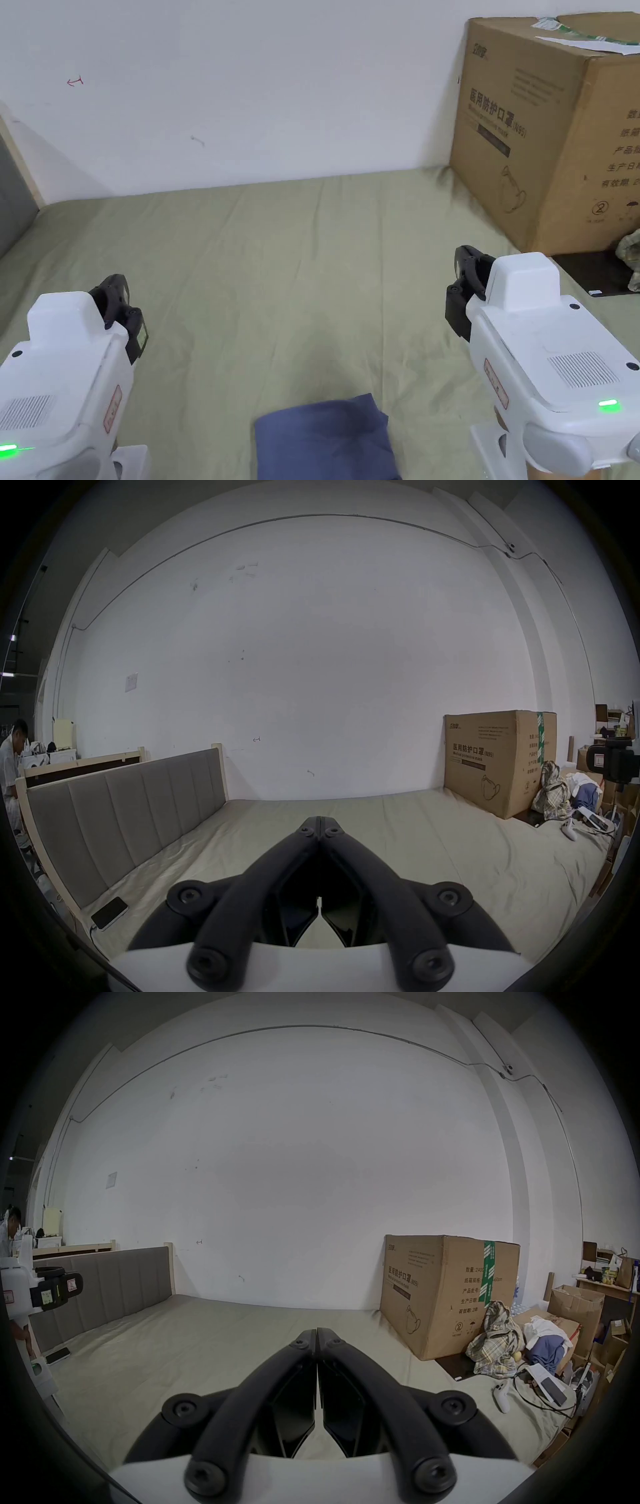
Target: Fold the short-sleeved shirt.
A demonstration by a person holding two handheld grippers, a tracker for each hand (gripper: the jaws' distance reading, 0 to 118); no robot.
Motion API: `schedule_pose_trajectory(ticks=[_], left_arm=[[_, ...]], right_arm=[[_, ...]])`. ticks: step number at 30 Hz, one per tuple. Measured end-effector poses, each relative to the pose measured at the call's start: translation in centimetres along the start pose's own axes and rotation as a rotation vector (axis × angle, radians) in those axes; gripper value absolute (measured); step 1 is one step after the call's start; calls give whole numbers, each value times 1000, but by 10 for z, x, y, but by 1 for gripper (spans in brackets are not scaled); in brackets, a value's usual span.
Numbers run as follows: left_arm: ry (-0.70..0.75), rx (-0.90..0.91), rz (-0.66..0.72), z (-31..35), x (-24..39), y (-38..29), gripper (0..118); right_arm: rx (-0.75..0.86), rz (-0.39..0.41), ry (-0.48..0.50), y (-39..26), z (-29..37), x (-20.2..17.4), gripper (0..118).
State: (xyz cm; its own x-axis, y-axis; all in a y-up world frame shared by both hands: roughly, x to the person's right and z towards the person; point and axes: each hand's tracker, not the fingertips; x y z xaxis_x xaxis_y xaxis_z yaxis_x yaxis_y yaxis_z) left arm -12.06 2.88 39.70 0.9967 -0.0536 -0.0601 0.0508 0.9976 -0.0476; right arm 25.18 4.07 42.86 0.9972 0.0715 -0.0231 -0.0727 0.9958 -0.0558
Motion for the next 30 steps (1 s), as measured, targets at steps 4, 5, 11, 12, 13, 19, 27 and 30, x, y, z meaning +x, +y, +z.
schedule_pose_trajectory(ticks=[4,5,11,12,13,19,27,30], left_arm=[[-7,-7,-9,-2,0,-4,0],[-9,-10,-7,-3,0,-5,0],[-34,-41,-4,-5,0,-16,0],[-42,-48,-2,-5,0,-19,0],[-49,-57,-2,-6,0,-21,0],[-80,-104,-8,-10,0,-37,0],[-176,-262,44,-26,3,-67,0],[-236,-393,118,-39,6,-84,0]], right_arm=[[-19,-43,65,-9,-8,-8,0],[-28,-39,60,-13,-11,-11,0],[-168,-37,70,-64,-38,-38,0],[-163,-51,158,-76,-41,-48,0],[-198,-39,158,-91,-46,-54,0],[-412,51,194,-176,-68,-93,0],[-669,125,112,-268,-94,-112,0],[-672,-16,137,-266,-96,-96,0]])
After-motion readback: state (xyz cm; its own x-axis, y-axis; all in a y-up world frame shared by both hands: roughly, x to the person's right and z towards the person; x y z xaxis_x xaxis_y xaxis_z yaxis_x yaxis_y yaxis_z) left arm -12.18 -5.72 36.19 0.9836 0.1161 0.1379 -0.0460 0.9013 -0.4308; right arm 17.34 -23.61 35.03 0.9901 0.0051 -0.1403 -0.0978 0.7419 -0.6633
